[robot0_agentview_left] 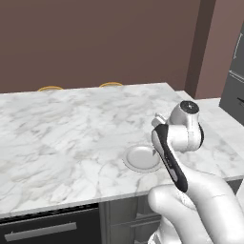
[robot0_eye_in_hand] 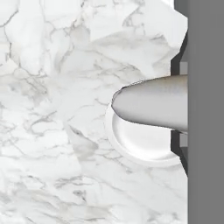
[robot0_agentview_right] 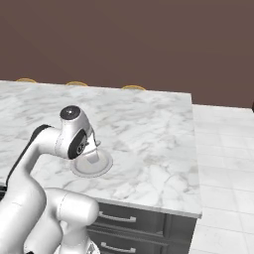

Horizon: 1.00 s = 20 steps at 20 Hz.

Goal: Place the fish on the rack of the oven, and slide the rack back inside. Close the oven door.

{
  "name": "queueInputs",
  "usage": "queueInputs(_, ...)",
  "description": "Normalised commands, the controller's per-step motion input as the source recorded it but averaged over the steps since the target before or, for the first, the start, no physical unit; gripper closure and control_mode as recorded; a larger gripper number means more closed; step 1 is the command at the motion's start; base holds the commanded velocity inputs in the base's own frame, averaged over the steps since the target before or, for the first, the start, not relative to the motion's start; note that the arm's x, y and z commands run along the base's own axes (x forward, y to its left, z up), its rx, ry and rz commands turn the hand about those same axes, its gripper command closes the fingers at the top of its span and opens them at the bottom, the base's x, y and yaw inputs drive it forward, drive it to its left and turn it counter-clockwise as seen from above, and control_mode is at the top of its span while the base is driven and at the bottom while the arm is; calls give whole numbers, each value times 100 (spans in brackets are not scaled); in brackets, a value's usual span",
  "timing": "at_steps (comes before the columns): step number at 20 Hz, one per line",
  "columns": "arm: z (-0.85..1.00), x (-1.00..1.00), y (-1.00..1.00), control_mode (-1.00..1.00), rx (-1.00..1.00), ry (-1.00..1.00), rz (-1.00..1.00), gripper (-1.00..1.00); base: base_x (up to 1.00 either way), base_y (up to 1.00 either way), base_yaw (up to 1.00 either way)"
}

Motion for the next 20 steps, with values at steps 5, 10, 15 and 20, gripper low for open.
queueInputs(5, 86, -66, -25, -100, 0, -27, 9, 100, 0, 0, 0)
queueInputs(10, 55, -46, -15, -100, 0, -25, 14, 100, 0, 0, 0)
queueInputs(15, 2, 5, 10, -100, -2, 3, 0, 100, 0, 0, 0)
queueInputs(20, 0, -37, 11, -100, -2, 0, -3, 100, 0, 0, 0)
